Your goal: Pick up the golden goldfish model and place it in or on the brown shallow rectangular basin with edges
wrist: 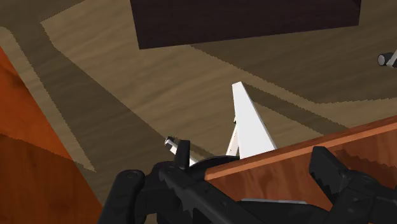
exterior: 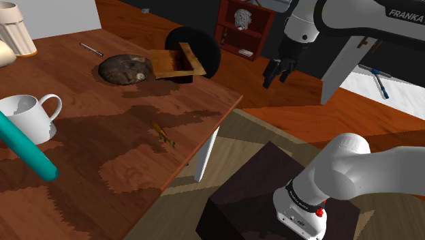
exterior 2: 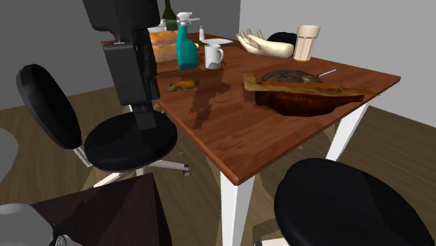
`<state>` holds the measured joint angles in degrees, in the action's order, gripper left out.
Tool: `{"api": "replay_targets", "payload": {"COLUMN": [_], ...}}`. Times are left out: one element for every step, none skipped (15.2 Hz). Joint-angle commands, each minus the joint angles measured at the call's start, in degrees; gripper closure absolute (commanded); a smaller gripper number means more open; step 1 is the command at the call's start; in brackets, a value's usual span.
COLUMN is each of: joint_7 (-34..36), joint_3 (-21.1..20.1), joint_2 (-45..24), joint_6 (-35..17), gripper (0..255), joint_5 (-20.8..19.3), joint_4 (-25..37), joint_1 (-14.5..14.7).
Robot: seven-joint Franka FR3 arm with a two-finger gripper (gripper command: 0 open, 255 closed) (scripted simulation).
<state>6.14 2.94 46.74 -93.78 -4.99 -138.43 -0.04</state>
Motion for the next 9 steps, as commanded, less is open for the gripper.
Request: {"api": "replay_targets", "payload": {"joint_7": [0.0, 0.74, 1.46, 2.17, 2.86, 3.54, 4.2, 4.85, 5.48], "joint_3": [0.0, -0.76, -1.51, -2.28, -3.04, -3.81, -4.59, -5.37, -6.14], "joint_2": [0.0, -0.55, -1.16, -1.81, -2.52, -3.29, -4.1, -4.96, -5.87], "joint_6": [0.0, -1.1, -2.22, -3.35, -4.5, -5.66, -6.83, -8.01, -9.2], "gripper": [0, 0, 0, 0, 0, 0, 0, 0, 0], "joint_5": [0.0, 0.92, 1.83, 2.73, 3.61, 4.47, 5.33, 6.15, 6.96], "joint_4": [0.0, -0.4, -0.74, -1.03, -1.27, -1.45, -1.57, -1.64, -1.66], "joint_1": [0.0, 0.63, 1.27, 1.91, 2.55, 3.18, 3.8, 4.43, 5.05]}}
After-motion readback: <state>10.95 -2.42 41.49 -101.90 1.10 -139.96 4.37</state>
